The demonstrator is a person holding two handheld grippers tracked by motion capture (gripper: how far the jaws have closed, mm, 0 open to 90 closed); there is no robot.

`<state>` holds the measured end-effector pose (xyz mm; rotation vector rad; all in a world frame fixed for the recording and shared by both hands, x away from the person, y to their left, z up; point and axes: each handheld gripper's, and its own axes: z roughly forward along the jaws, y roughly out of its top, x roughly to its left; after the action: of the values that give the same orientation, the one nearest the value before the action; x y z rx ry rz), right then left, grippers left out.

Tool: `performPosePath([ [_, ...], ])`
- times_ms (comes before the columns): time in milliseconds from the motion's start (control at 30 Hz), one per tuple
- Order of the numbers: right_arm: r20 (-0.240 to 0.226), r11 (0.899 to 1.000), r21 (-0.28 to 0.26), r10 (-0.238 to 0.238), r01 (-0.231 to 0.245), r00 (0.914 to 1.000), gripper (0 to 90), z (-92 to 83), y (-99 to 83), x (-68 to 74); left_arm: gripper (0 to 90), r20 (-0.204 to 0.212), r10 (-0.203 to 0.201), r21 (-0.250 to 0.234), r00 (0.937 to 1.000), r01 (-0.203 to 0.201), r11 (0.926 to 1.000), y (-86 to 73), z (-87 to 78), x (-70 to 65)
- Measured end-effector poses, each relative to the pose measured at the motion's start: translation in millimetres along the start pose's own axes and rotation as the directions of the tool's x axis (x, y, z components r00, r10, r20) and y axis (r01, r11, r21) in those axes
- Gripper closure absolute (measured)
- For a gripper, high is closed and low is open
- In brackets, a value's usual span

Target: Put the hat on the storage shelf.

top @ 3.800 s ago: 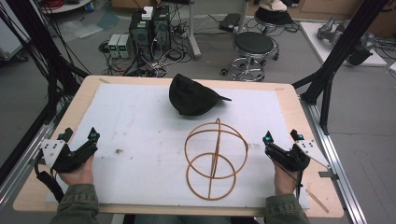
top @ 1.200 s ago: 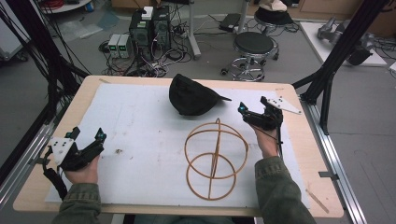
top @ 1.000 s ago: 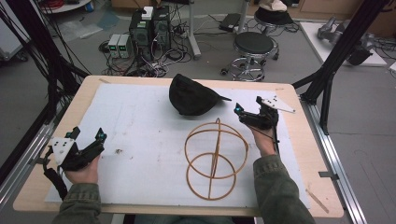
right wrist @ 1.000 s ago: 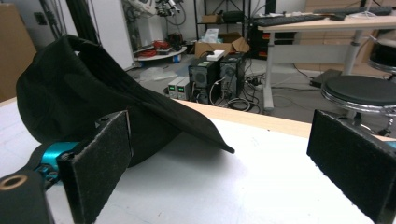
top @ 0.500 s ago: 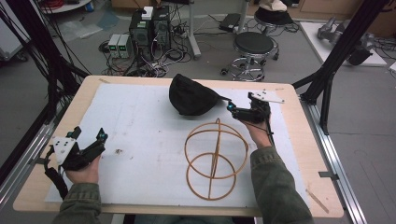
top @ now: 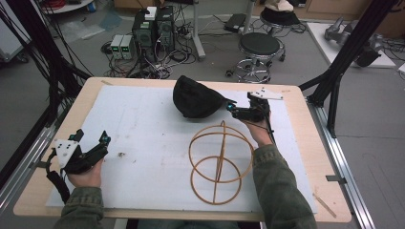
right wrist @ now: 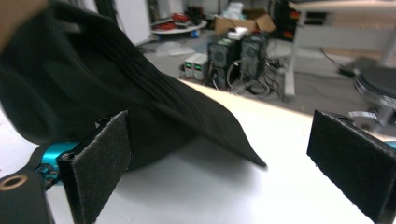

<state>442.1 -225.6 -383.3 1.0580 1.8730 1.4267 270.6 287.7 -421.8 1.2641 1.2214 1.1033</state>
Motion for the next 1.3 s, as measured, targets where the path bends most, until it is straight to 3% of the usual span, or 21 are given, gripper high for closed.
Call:
performPosePath([
  [100, 0.002, 0.999, 0.029, -0.026, 0.026, 0.9996, 5.7, 7.6, 2.6, 0.3, 20.1, -0.002, -0.003, -0.002, 1.0, 0.003, 1.0, -0.1, -0.3, 0.9],
  [167, -0.001, 0.999, 0.051, -0.017, 0.017, 0.9999, 5.7, 10.4, 2.7, -1.0, 20.1, -0.002, -0.004, -0.001, 1.0, 0.004, 1.0, -0.3, 0.0, 1.1],
  [267, -0.043, 0.998, 0.047, -0.043, 0.045, 0.9981, 5.7, 20.6, 3.3, 1.7, 20.1, 0.002, -0.004, 0.003, 1.0, 0.004, 1.0, -0.6, 0.8, 0.8],
  [400, -0.061, 0.995, 0.09, -0.032, 0.037, 0.9977, 5.7, 31.2, -6.6, -0.8, 20.1, 0.002, -0.001, 0.003, 1.0, 0.001, 1.0, -0.7, 1.1, 0.8],
  [600, -0.093, 0.998, 0.05, -0.041, 0.046, 0.9948, 5.8, 37.8, -10.6, 1.1, 20.1, 0.003, -0.002, 0.006, 1.0, 0.002, 1.0, -1.1, 2.2, 0.4],
  [733, -0.115, 0.997, 0.031, -0.072, 0.076, 0.9907, 5.7, 40.4, -12.0, 1.1, 20.1, 0.005, 0.003, 0.008, 1.0, -0.003, 1.0, -1.4, 2.5, 0.1],
  [767, -0.131, 0.995, 0.042, -0.085, 0.092, 0.9877, 5.7, 41.8, -10.0, 2.2, 20.1, 0.005, 0.002, 0.009, 1.0, -0.002, 1.0, -1.5, 2.6, 0.1],
  [833, -0.144, 0.983, 0.07, -0.161, 0.172, 0.9764, 5.7, 47.0, -2.4, 9.4, 20.1, 0.005, 0.001, 0.011, 1.0, -0.001, 0.9999, -1.7, 2.9, 0.0],
  [867, -0.146, 0.978, 0.038, -0.2, 0.207, 0.9688, 5.7, 47.5, -0.4, 13.5, 20.1, 0.005, 0.002, 0.011, 1.0, -0.002, 0.9999, -1.8, 2.8, 0.0],
  [900, -0.146, 0.979, 0.037, -0.196, 0.203, 0.9698, 5.7, 47.9, 0.0, 15.2, 20.1, 0.005, 0.001, 0.013, 1.0, -0.002, 0.9999, -1.8, 2.7, 0.1],
  [967, -0.15, 0.985, 0.077, -0.141, 0.153, 0.9787, 5.7, 52.8, -6.1, 12.0, 20.1, 0.005, 0.0, 0.011, 1.0, 0.0, 0.9999, -1.8, 2.6, 0.2],
  [1033, -0.15, 0.985, 0.087, -0.136, 0.15, 0.9793, 5.7, 55.2, -8.9, 9.7, 20.1, 0.006, -0.001, 0.011, 1.0, 0.001, 0.9999, -1.9, 2.5, 0.3],
  [1067, -0.156, 0.991, 0.082, -0.089, 0.103, 0.9838, 6.1, 56.1, -9.6, 8.9, 20.1, 0.006, 0.0, 0.011, 1.0, 0.0, 0.9999, -1.9, 2.3, 0.2],
  [1100, -0.156, 0.991, 0.082, -0.089, 0.103, 0.9838, 6.1, 56.1, -9.6, 8.9, 20.1, 0.006, 0.0, 0.011, 1.0, 0.0, 0.9999, -1.9, 2.3, 0.2],
  [1133, -0.166, 0.993, 0.071, -0.087, 0.099, 0.9823, 13.8, 55.4, -8.3, 10.6, 20.1, 0.007, -0.002, 0.011, 1.0, 0.002, 0.9999, -1.9, 2.3, 0.4],
  [1300, -0.169, 0.993, 0.075, -0.079, 0.093, 0.9824, 14.7, 54.9, -8.0, 8.9, 20.1, 0.007, -0.004, 0.008, 1.0, 0.004, 1.0, -1.7, 2.0, 0.7],
])
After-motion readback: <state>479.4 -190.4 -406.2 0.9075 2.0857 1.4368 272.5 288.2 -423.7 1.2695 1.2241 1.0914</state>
